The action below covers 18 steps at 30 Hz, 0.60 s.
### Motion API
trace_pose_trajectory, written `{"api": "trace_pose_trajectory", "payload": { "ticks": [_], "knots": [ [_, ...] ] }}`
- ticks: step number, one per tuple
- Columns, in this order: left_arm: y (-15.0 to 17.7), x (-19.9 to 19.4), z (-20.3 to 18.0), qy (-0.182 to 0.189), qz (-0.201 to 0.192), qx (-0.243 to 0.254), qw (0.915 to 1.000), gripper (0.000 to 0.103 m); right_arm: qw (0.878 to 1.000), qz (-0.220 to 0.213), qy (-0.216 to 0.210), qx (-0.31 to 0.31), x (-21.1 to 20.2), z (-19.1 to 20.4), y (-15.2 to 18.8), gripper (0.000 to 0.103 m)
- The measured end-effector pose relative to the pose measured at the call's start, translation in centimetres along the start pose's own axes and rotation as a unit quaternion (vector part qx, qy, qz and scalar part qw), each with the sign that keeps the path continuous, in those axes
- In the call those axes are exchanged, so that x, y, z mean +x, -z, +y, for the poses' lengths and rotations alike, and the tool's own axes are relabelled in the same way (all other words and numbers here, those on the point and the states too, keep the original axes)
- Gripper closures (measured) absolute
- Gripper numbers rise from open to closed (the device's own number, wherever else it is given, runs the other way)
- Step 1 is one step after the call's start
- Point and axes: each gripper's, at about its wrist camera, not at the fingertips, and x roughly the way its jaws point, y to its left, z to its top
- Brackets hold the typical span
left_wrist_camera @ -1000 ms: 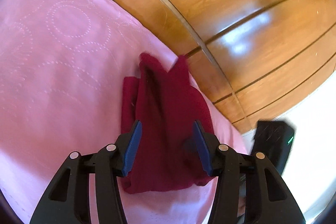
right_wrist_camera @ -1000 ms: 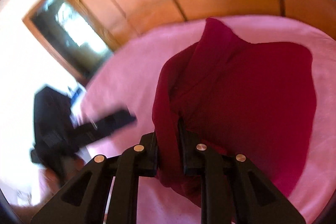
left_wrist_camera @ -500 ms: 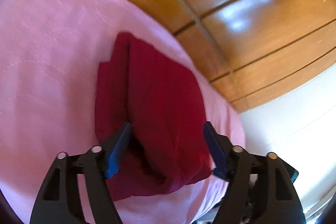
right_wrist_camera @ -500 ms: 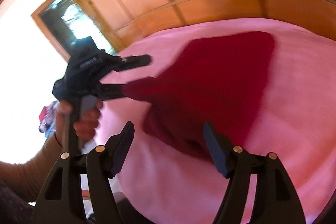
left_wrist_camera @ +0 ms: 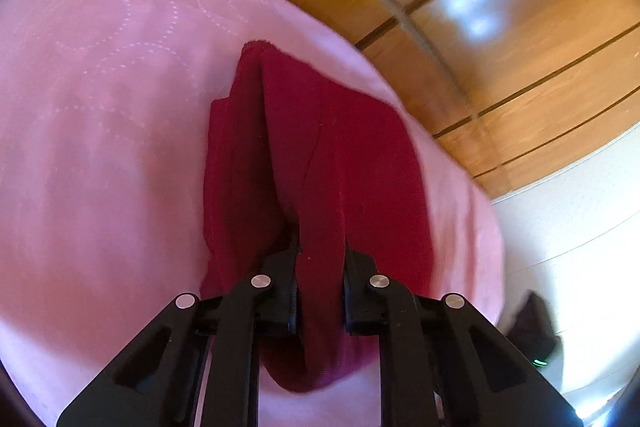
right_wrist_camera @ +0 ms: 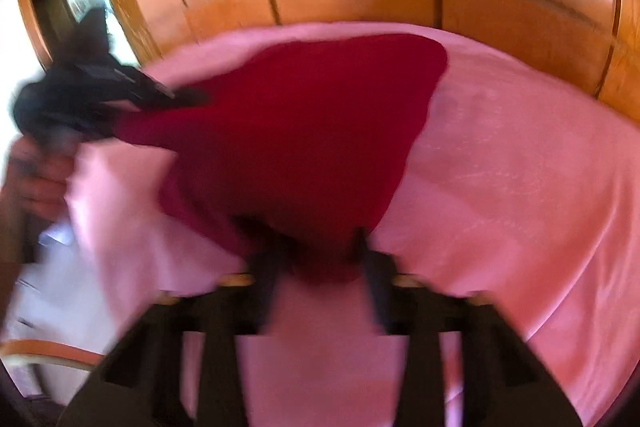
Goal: Fold small clothes
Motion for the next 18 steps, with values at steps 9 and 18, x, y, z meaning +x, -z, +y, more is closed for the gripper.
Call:
{"api": "trace_pose_trajectory", "payload": {
  "ticks": [9, 18],
  "knots": [
    [2.7, 1.7, 1.9, -0.077, 0.007, 0.02, 0.9968, 0.085, 0.999, 0.011, 0.017, -0.042, -0.1, 0.5, 1.4, 0.088],
    [0.7, -2.0, -3.3, -0.126, -0.106, 0.093, 0.9819, 0.074, 0.999, -0.017, -0.041, 0.009, -4.9, -1.9, -1.4, 0.058]
  ]
}}
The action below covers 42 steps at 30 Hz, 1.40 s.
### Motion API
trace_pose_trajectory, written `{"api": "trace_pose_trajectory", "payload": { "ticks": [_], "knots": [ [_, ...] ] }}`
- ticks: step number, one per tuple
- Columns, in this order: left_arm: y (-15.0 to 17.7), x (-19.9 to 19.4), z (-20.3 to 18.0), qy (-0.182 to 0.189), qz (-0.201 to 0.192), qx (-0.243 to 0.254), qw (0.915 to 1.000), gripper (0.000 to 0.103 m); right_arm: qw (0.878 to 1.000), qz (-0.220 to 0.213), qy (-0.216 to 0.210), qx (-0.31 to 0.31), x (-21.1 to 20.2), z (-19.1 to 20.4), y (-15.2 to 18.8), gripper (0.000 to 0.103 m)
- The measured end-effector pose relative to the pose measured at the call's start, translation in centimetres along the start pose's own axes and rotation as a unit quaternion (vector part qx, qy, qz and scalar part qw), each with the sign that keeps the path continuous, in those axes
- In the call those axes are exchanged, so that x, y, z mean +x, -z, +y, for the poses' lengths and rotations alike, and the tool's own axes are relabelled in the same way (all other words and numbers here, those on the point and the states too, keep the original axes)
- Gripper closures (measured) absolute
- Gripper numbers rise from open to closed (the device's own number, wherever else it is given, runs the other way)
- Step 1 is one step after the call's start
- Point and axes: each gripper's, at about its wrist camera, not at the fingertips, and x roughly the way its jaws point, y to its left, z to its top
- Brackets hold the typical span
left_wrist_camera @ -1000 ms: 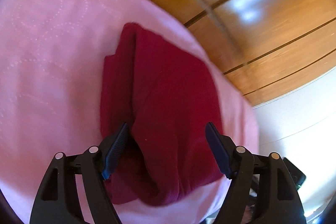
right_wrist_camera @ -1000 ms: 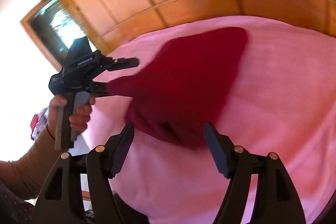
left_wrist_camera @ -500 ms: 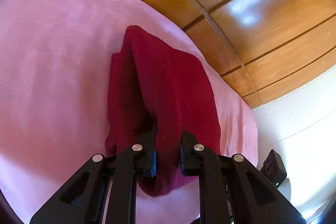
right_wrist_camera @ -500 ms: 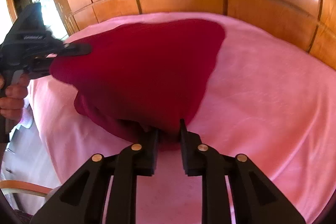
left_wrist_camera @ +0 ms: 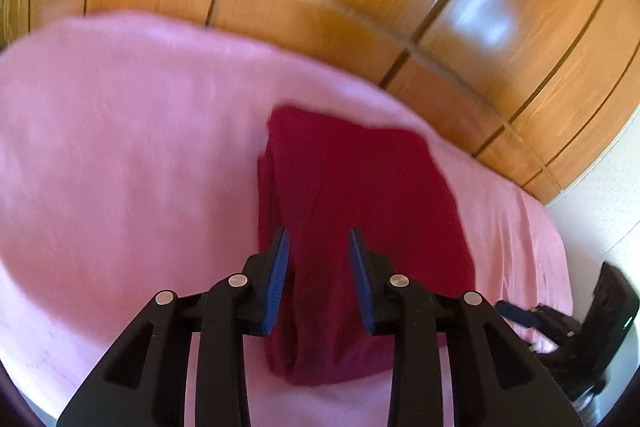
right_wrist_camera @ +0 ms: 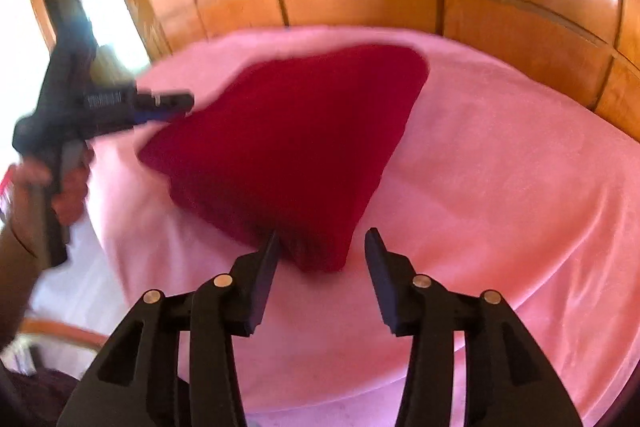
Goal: Fold small clothes
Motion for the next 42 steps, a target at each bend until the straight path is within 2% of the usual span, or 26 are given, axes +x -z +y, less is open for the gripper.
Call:
{"api": "trace_pose_trajectory", "payload": {
  "ticks": [2, 4, 6, 9, 12, 15, 17, 20, 21, 24, 25, 29, 31, 34, 39, 40, 42],
  "knots": [
    [-0.7, 0.0, -0.8, -0.008, -0.016, 0.017, 0.9997, 0.074, 0.999, -0.02, -0.005, 0.025, -0.1, -0.6, -2.2, 0.056],
    [-1.1, 0.4, -1.2, -0.011, -0.017, 0.028, 0.9994, 0.074, 0.999, -0.031, 0.001, 0.04, 0.7, -0.9, -4.0, 0.054],
    [-1.4, 1.7, -1.9, -0.011, -0.011, 0.041, 0.999, 0.074, 0.997, -0.037, 0.018, 0.058, 2.6, -1.1, -6.5, 0.054],
    [-1.1, 4.0, -2.5, -0.041, 0.007, 0.066, 0.997, 0.074, 0.994, -0.043, 0.029, 0.101, 5.8, -1.3, -9.4, 0.054],
    [-0.2, 6.4, -1.3, -0.057, 0.035, 0.059, 0.996, 0.074, 0.992, -0.022, 0.038, 0.12, 9.9, -1.5, -10.4, 0.054],
    [0.7, 7.3, -0.4, -0.062, 0.033, 0.052, 0.9961, 0.074, 0.992, 0.009, 0.083, 0.094, 14.4, -1.5, -9.8, 0.053],
    [0.9, 6.8, -0.6, -0.07, 0.024, 0.063, 0.9953, 0.074, 0.993, -0.006, 0.095, 0.069, 14.3, -0.9, -9.4, 0.053],
    [1.0, 5.7, -1.2, -0.082, 0.007, 0.07, 0.9942, 0.074, 0.994, -0.013, 0.084, 0.069, 13.9, -1.2, -9.3, 0.052],
    [1.0, 5.4, -1.2, -0.081, 0.004, 0.068, 0.9944, 0.069, 0.994, -0.016, 0.079, 0.073, 13.7, -1.4, -9.1, 0.051],
    [0.9, 3.8, -1.2, -0.076, -0.017, 0.054, 0.9955, 0.039, 0.994, -0.023, 0.075, 0.074, 13.4, -1.4, -9.0, 0.048],
    [0.8, 3.5, -1.1, -0.075, -0.023, 0.052, 0.9955, 0.036, 0.994, -0.026, 0.076, 0.073, 13.2, -1.4, -8.9, 0.047],
    [0.7, 1.8, -1.4, -0.088, -0.039, 0.058, 0.9936, 0.036, 0.994, -0.033, 0.075, 0.07, 12.9, -1.2, -8.5, 0.037],
    [0.6, 1.1, -1.4, -0.089, -0.044, 0.061, 0.9932, 0.036, 0.994, -0.032, 0.076, 0.067, 12.8, -1.1, -8.5, 0.025],
    [0.7, 0.2, -1.4, -0.091, -0.051, 0.064, 0.9925, 0.036, 0.995, -0.028, 0.063, 0.07, 12.0, -1.0, -8.7, 0.017],
    [0.8, -0.7, -1.1, -0.095, -0.056, 0.069, 0.9914, 0.036, 0.995, -0.027, 0.042, 0.091, 10.1, -1.8, -8.3, 0.013],
    [0.8, -0.8, -1.0, -0.094, -0.055, 0.071, 0.9915, 0.031, 0.994, -0.025, 0.037, 0.1, 9.7, -2.1, -8.1, 0.013],
    [1.0, -0.9, -0.8, -0.094, -0.06, 0.071, 0.9912, 0.027, 0.992, -0.025, 0.027, 0.12, 8.7, -3.1, -7.5, 0.013]
  ]
}}
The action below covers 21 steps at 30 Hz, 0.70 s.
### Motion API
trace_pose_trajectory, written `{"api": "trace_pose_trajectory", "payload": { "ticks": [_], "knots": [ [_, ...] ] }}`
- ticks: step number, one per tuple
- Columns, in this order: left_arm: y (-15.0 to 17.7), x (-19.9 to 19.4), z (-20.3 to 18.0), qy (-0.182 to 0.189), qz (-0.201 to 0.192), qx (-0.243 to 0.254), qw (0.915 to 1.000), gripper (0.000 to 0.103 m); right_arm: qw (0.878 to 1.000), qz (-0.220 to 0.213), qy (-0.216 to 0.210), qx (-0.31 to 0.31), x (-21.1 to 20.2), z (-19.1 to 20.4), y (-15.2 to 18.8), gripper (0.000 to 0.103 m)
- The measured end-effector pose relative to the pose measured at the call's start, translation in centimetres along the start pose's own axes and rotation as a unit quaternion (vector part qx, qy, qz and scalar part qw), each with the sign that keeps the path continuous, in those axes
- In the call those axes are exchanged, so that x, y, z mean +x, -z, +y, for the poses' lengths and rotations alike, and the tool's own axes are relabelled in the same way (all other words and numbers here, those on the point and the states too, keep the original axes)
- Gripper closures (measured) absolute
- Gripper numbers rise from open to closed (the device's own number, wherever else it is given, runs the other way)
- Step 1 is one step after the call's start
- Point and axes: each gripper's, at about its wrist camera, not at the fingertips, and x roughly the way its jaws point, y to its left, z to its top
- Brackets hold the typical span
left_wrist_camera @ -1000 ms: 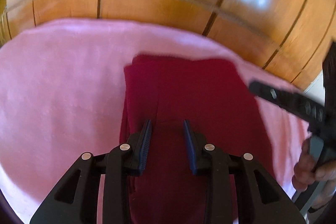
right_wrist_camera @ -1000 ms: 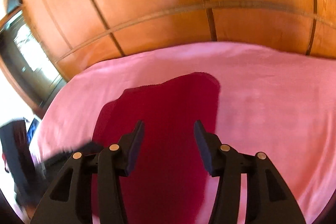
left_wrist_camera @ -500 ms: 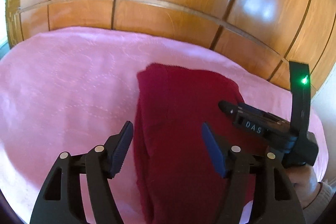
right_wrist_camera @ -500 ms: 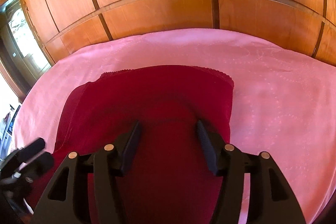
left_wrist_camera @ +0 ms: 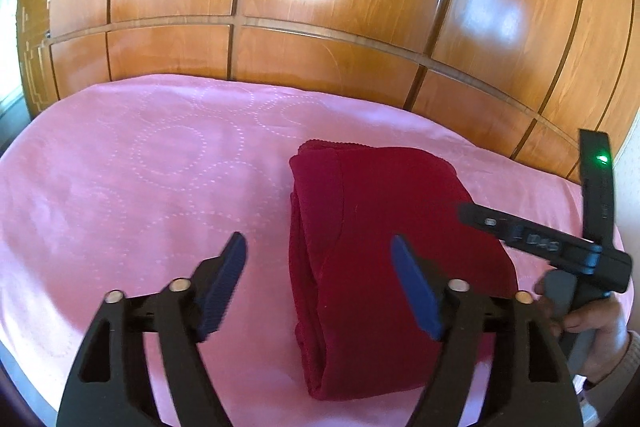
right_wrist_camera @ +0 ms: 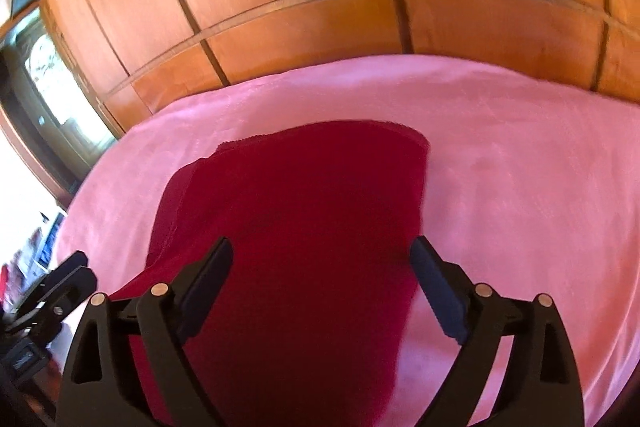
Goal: Fold small clothes
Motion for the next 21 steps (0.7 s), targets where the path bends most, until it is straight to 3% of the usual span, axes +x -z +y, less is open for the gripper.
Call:
{"api": "trace_pose_trajectory", "payload": {
  "ticks": [10, 14, 18, 21],
  "knots": [
    [0.7, 2.3, 0.9, 0.005, 0.033, -0.002, 0.9994, 0.027, 0.998, 0.019, -0.018, 0.056, -1.4, -4.7, 1.8, 0.009],
    [0.8, 3.4, 1.4, 0.016, 0.05, -0.01, 0.9986, 0.027, 0.994, 0.028, -0.06, 0.088, -0.8, -5.8, 2.1, 0.008],
    [0.8, 4.8, 2.0, 0.053, 0.072, -0.019, 0.9958, 0.027, 0.984, 0.044, -0.124, 0.116, 0.3, -6.3, 1.8, 0.008],
    [0.8, 6.5, 3.0, 0.098, 0.097, -0.047, 0.9893, 0.027, 0.979, 0.061, -0.144, 0.13, 1.8, -6.8, 1.8, 0.009]
  ]
}}
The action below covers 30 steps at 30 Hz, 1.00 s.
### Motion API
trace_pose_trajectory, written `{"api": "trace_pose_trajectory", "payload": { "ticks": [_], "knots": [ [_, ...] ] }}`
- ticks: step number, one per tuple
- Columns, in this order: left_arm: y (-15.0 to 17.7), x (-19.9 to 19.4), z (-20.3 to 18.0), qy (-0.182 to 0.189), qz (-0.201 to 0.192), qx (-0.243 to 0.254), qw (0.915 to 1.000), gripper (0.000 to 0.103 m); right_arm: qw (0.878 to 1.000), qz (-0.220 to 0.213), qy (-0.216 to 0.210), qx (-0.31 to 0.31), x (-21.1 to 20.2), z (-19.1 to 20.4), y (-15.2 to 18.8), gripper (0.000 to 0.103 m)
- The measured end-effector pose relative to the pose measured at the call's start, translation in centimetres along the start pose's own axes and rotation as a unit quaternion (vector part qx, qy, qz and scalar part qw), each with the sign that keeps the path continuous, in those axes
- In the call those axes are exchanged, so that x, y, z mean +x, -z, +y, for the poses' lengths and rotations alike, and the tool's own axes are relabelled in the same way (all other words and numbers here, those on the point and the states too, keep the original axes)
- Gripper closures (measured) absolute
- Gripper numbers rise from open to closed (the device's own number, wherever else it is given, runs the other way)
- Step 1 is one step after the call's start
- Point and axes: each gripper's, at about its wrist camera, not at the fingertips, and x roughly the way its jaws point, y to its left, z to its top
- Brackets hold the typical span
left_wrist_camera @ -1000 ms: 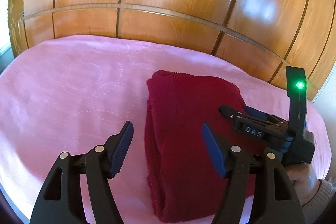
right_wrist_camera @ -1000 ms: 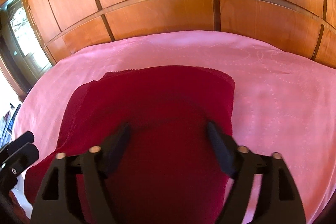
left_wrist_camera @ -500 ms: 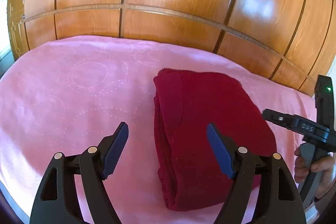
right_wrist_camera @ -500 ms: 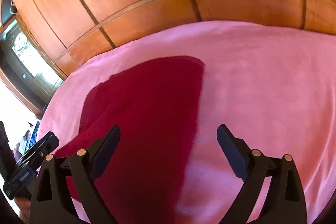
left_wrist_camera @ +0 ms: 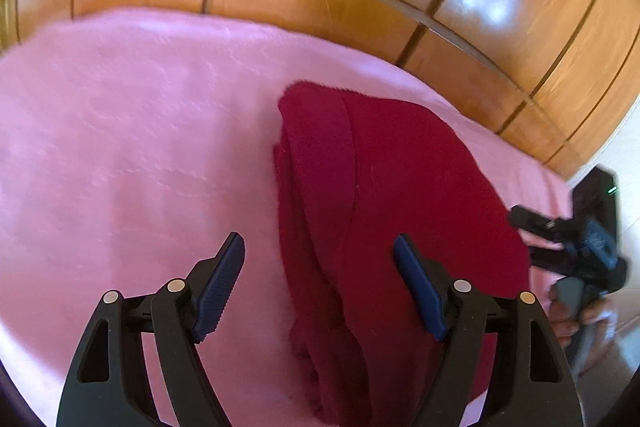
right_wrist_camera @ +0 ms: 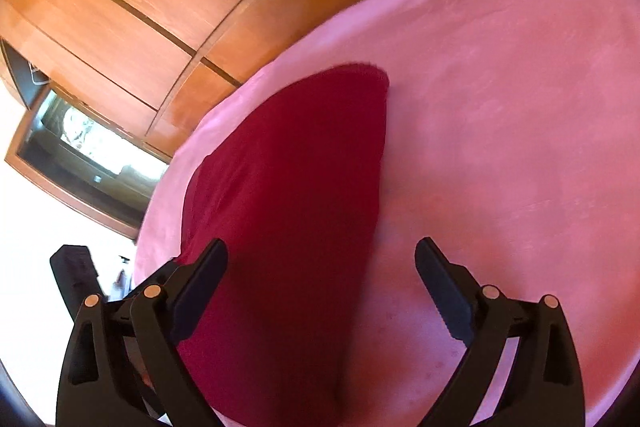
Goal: Fold small clothes
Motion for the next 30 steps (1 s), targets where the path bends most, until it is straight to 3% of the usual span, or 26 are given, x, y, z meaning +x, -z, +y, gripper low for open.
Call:
{"api": "trace_pose_trajectory", "payload": {
  "ticks": [3, 4, 6, 8, 10, 12, 16, 22, 26, 30],
  "knots": [
    [-0.4, 2.0, 2.0, 0.061, 0.033, -0.045, 0.9965, 0.027, 0.999, 0.013, -0.031, 0.007, 1.3, -0.2, -0.5, 0.019],
    [-0.4, 2.8, 2.8, 0.09, 0.046, -0.063, 0.9929, 0.031, 0.999, 0.019, -0.046, 0.01, 1.8, -0.1, -0.8, 0.029],
    [-0.2, 3.6, 3.6, 0.124, 0.051, -0.077, 0.9879, 0.042, 0.998, 0.031, -0.053, 0.011, 3.0, 0.3, -1.2, 0.03],
    [0.0, 4.1, 3.8, 0.148, 0.048, -0.081, 0.9845, 0.055, 0.999, 0.037, -0.037, -0.006, 3.6, 0.8, -1.1, 0.035],
    [0.1, 4.0, 3.6, 0.157, 0.044, -0.08, 0.9833, 0.065, 0.999, 0.037, -0.032, -0.011, 3.2, 1.2, -1.1, 0.049],
    [0.3, 3.2, 3.3, 0.176, 0.036, -0.078, 0.9807, 0.069, 0.999, 0.027, -0.032, -0.028, 1.8, 2.1, -0.8, 0.057],
    [0.3, 2.1, 1.4, 0.202, 0.035, -0.063, 0.9767, 0.071, 0.997, -0.004, -0.018, -0.072, -2.2, 4.2, 0.3, 0.061],
    [0.8, 1.6, -6.2, 0.259, 0.043, -0.011, 0.9649, 0.071, 0.993, -0.079, 0.014, -0.09, -11.8, 3.4, 1.3, 0.061],
    [0.5, 3.3, -14.4, 0.295, 0.062, 0.039, 0.9528, 0.071, 0.986, -0.127, 0.062, -0.087, -18.8, 0.6, 2.2, 0.061],
    [1.3, 7.0, -23.2, 0.294, 0.1, 0.093, 0.9462, 0.071, 0.979, -0.159, 0.122, -0.041, -23.6, -4.2, 3.4, 0.059]
  ]
}}
